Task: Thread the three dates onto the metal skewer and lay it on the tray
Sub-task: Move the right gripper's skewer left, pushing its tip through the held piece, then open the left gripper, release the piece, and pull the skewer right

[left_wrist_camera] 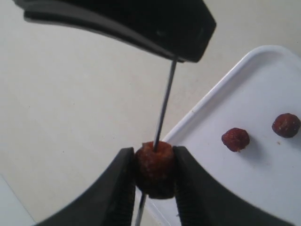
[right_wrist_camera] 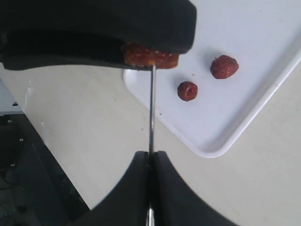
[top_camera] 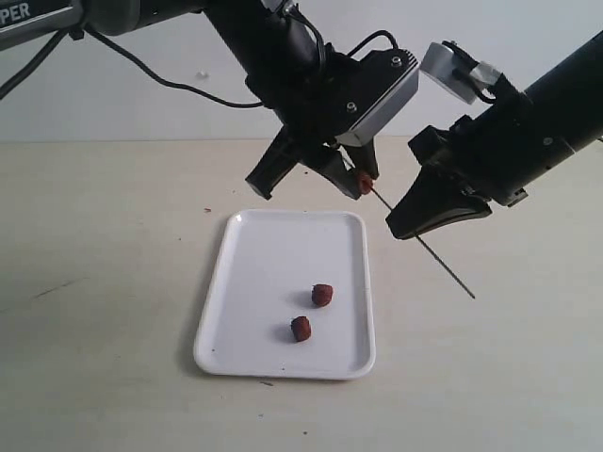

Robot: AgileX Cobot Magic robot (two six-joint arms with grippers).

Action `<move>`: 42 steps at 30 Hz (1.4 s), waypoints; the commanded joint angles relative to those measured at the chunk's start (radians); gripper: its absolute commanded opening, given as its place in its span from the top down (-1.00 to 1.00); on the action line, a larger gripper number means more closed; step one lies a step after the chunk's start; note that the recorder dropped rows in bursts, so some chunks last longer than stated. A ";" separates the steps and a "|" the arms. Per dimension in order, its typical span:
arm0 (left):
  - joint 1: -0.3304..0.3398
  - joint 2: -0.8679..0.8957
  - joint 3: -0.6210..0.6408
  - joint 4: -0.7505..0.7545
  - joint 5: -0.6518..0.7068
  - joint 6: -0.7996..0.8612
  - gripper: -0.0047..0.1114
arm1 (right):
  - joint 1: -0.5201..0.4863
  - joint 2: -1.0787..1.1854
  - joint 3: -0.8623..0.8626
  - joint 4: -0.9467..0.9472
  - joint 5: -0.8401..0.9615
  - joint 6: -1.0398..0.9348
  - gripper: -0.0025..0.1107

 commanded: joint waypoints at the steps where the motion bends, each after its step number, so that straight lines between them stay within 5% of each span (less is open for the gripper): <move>1: -0.005 0.000 0.006 -0.017 0.014 0.001 0.43 | -0.004 0.000 -0.009 -0.022 0.001 -0.010 0.96; 18: -0.002 -0.001 0.006 -0.054 0.014 -0.081 0.43 | -0.004 0.002 -0.009 -0.032 0.009 -0.007 0.96; 27: -0.002 -0.001 0.006 -0.056 -0.035 -0.213 -0.32 | -0.004 0.002 -0.009 -0.069 0.017 -0.007 0.96; 35: 0.015 -0.034 0.004 -0.032 -0.038 -0.241 -0.34 | -0.004 0.002 -0.009 -0.077 0.017 -0.007 0.96; 42: 0.084 -0.135 0.004 -0.043 0.014 -0.434 -0.34 | -0.004 -0.024 0.003 -0.161 -0.039 0.025 0.96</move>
